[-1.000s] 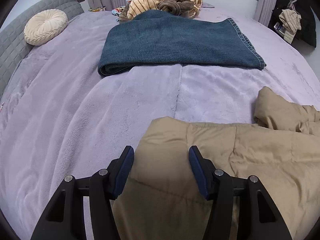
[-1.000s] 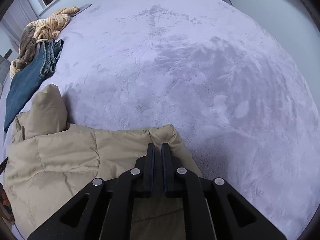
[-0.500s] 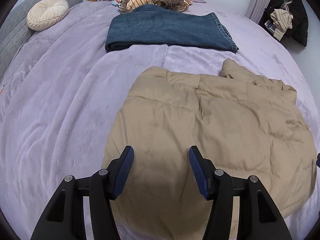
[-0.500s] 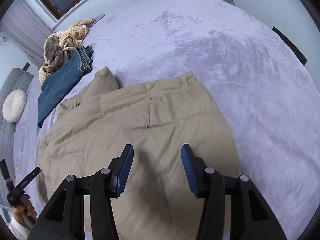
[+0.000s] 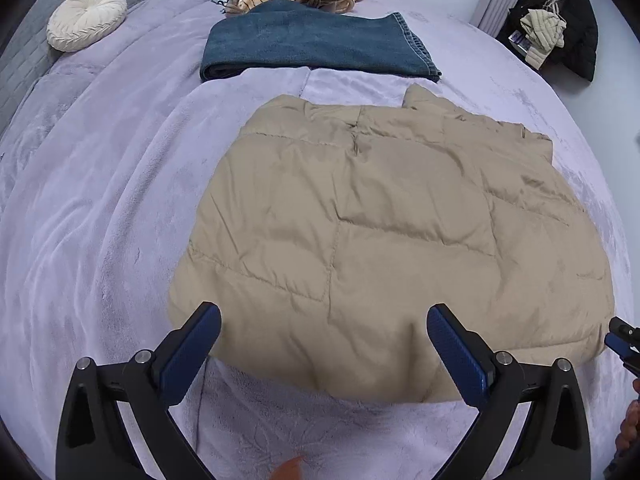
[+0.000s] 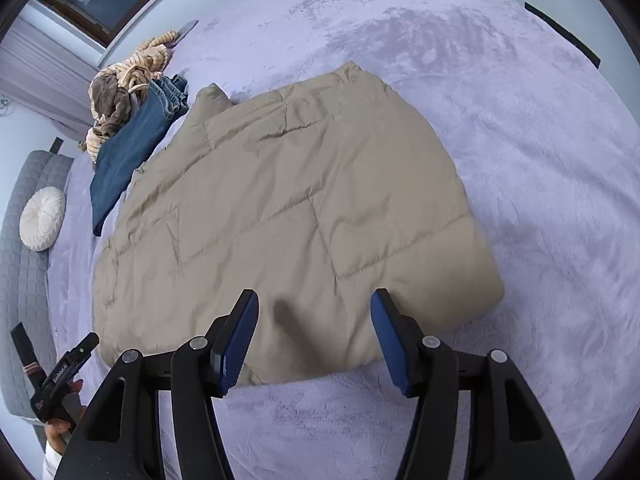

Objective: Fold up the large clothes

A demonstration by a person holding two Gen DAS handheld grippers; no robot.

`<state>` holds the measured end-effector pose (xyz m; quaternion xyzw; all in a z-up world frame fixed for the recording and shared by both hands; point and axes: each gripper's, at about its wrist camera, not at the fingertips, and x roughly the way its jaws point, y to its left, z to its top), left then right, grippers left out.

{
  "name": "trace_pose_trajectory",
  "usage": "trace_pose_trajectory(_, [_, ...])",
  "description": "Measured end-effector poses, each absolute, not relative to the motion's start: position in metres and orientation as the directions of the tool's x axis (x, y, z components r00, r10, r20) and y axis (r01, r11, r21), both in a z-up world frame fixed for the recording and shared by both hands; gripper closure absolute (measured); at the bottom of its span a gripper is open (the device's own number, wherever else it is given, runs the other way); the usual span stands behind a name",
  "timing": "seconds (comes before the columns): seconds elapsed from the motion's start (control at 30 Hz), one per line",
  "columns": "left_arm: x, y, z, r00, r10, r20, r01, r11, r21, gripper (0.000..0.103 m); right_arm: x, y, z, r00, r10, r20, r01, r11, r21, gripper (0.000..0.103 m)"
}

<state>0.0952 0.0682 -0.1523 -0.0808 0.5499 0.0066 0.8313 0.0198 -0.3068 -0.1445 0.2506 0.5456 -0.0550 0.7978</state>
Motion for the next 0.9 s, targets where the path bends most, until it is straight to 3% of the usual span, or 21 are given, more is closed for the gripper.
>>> trace_pose_trajectory(0.2, [0.083,0.067,-0.166,0.319,-0.128,-0.939,-0.11,0.979,-0.17,0.0,0.001,-0.305,-0.152,0.407,0.228,-0.884,0.398,0.827,0.396,0.023])
trace_pose_trajectory(0.37, [0.076,0.068,-0.178,0.309,-0.081,-0.948,-0.128,0.984,-0.126,0.0,-0.008,-0.309,-0.164,0.423,0.285,-0.86,0.443,0.763,0.471,0.02])
trace_pose_trajectory(0.63, [0.071,0.079,-0.193,0.273,-0.17,-0.947,-0.159,0.963,-0.219,0.0,-0.011,-0.31,-0.181,0.433,0.33,-0.839,0.473,0.709,0.523,0.018])
trace_pose_trajectory(0.67, [0.07,0.082,-0.194,0.275,-0.183,-0.944,-0.17,0.957,-0.235,0.0,-0.011,-0.31,-0.183,0.432,0.335,-0.838,0.475,0.705,0.527,0.014])
trace_pose_trajectory(0.7, [0.069,0.085,-0.195,0.277,-0.196,-0.94,-0.181,0.951,-0.252,0.0,-0.01,-0.31,-0.186,0.431,0.339,-0.836,0.478,0.701,0.53,0.001])
trace_pose_trajectory(0.9, [0.064,0.101,-0.204,0.285,-0.283,-0.916,-0.228,0.908,-0.352,0.0,-0.01,-0.314,-0.196,0.447,0.351,-0.823,0.504,0.661,0.556,0.0])
